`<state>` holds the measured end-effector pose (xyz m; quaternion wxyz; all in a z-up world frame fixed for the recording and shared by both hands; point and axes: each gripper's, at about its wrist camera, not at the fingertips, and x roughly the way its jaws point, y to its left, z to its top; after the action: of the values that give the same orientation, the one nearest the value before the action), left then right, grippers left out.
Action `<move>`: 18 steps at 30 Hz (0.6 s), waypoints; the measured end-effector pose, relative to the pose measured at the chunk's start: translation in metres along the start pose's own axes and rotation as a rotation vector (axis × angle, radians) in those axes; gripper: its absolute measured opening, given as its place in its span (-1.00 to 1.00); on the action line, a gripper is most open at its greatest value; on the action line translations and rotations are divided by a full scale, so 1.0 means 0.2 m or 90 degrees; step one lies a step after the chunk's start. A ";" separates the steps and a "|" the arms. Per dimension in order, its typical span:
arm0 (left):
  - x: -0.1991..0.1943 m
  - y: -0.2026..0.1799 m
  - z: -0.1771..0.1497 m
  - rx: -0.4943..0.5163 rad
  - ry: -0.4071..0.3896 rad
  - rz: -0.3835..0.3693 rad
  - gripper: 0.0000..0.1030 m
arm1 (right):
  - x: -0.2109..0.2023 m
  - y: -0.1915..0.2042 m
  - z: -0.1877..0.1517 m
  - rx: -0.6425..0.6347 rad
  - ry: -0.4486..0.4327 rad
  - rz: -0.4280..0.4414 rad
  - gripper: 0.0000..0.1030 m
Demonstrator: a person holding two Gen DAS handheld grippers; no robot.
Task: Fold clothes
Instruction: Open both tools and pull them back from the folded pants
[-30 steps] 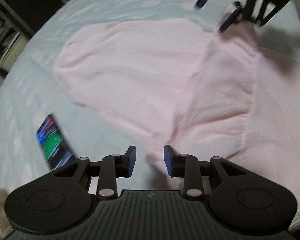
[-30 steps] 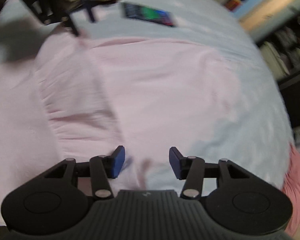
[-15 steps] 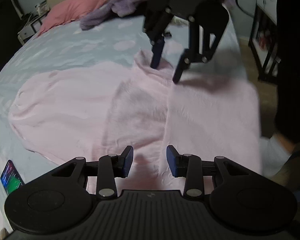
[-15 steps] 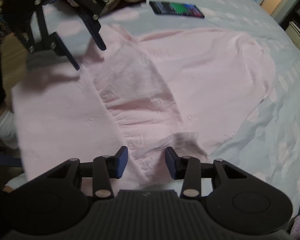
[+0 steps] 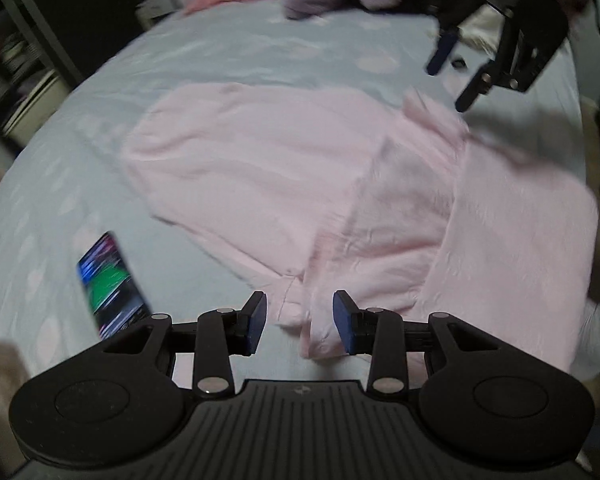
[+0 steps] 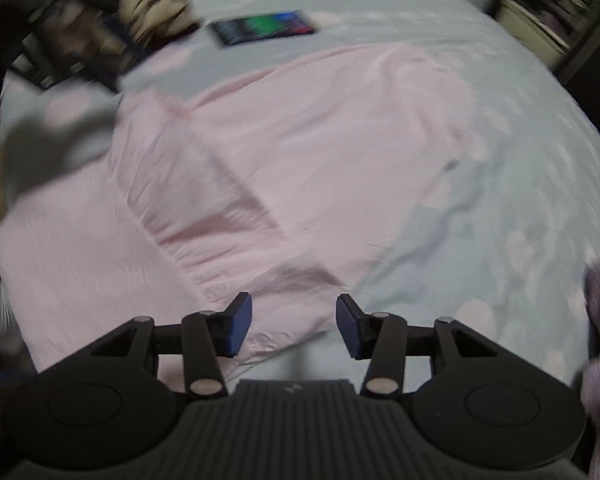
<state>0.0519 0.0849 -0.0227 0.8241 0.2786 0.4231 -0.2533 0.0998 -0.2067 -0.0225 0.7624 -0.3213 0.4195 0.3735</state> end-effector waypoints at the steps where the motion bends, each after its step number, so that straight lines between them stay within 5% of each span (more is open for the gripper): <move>1: -0.05 -0.01 0.01 -0.013 -0.005 0.010 -0.32 | -0.04 -0.01 0.00 0.016 -0.005 -0.008 0.02; 7: -0.36 -0.02 0.09 -0.092 -0.001 0.025 -0.15 | -0.28 0.09 -0.03 0.051 -0.028 -0.076 0.16; 11: -0.56 0.00 0.12 -0.170 -0.042 0.004 0.08 | -0.43 0.13 -0.08 0.099 -0.049 -0.087 0.19; 18: -0.59 -0.04 0.07 -0.205 -0.048 -0.042 0.10 | -0.70 0.20 -0.05 0.118 -0.044 -0.119 0.27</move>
<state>-0.0055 0.0915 0.0804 0.8647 0.1190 0.4358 -0.2196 0.0097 -0.2362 0.0885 0.8345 -0.2739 0.3938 0.2710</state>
